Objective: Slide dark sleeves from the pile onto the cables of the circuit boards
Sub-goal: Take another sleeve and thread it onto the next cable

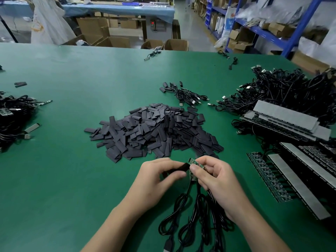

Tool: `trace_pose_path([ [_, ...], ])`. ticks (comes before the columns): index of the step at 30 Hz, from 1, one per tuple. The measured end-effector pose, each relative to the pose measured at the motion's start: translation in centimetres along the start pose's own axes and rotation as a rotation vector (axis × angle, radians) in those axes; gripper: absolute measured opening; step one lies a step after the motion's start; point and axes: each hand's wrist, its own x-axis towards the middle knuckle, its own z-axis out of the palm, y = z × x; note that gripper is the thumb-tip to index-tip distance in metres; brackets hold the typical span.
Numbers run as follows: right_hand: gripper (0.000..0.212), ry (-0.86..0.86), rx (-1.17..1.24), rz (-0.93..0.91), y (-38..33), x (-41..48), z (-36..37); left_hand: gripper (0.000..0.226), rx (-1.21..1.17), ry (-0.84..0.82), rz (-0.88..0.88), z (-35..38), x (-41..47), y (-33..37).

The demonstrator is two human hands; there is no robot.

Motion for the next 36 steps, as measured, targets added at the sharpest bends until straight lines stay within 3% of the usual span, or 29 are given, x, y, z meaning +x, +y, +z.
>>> trace_pose_path([
  [3,0.019,-0.007,-0.020,-0.005,0.0,0.0,-0.1,0.024,-0.066,-0.029,-0.038,0.1,-0.1,0.0],
  [8,0.015,0.057,-0.045,-0.023,0.4,0.0,0.1,0.036,0.112,0.090,0.080,0.2,-0.2,0.2],
  [13,0.017,0.035,-0.036,-0.027,0.2,0.0,0.2,0.024,0.203,0.169,0.158,0.3,-0.1,0.3],
  [22,0.034,-0.001,-0.032,-0.013,-0.2,0.2,-1.0,0.022,0.063,0.235,0.063,-0.1,0.1,0.3],
  [36,0.039,-0.062,-0.250,-0.025,-0.3,-0.2,-1.4,0.019,0.067,0.082,0.038,-0.1,-0.1,-0.2],
])
